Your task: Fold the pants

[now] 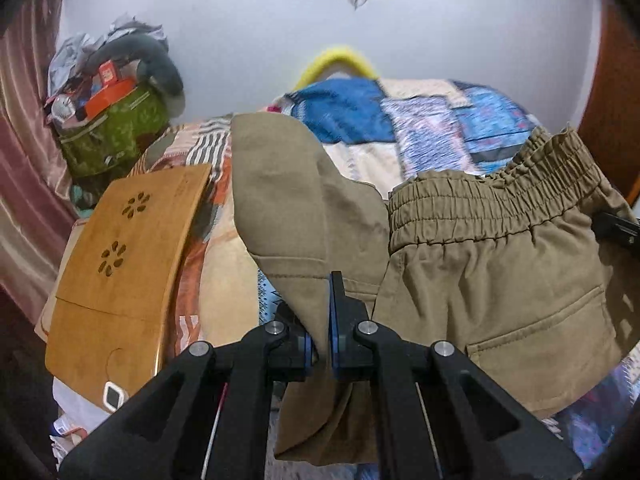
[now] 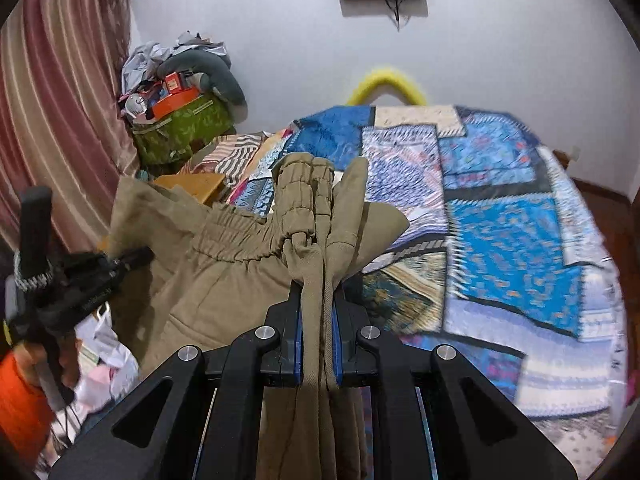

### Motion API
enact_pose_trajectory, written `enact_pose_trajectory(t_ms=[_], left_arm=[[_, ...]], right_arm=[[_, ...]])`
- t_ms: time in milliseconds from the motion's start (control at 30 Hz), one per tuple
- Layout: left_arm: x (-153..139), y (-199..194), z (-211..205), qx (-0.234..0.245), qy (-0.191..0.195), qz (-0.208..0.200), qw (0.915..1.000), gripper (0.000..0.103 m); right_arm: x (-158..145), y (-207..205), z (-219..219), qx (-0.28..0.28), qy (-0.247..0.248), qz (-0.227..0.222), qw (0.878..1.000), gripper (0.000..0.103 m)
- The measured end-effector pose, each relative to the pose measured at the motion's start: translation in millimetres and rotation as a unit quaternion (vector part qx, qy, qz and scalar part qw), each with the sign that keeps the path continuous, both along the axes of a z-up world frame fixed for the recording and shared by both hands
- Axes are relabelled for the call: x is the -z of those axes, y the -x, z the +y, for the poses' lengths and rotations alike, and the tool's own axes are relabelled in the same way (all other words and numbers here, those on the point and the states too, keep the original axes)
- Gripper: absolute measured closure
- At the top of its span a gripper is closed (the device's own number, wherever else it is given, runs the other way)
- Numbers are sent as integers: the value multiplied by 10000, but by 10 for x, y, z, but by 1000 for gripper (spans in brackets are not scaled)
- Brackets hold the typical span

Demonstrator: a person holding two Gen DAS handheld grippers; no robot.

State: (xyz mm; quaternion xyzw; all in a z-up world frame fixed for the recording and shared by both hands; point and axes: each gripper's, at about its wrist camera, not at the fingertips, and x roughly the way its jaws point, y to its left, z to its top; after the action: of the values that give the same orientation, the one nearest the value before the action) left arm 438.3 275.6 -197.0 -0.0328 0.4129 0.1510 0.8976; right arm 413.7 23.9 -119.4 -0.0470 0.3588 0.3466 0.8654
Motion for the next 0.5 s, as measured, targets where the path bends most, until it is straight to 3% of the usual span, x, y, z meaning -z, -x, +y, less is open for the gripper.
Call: enact_pose_trajectory(t_ms=[133,300,367,500], left_arm=[[395,-276,173,-87,-24,369,9993,96],[1044,-547,233,-154,-489,1183,9917,96],[1197,-547,299,-209,-414,1291,9906,93],[1286,-454,368,-202,-272,1418,9893,79]], right_arm=[[349,-243,306,-18,413,139,9990,93],[807,-400,570,-34,1240,277,9919,93],[954,-424,554,54,1549,278,9875,89],[912,-463,358,325,1382,541,9884,81]])
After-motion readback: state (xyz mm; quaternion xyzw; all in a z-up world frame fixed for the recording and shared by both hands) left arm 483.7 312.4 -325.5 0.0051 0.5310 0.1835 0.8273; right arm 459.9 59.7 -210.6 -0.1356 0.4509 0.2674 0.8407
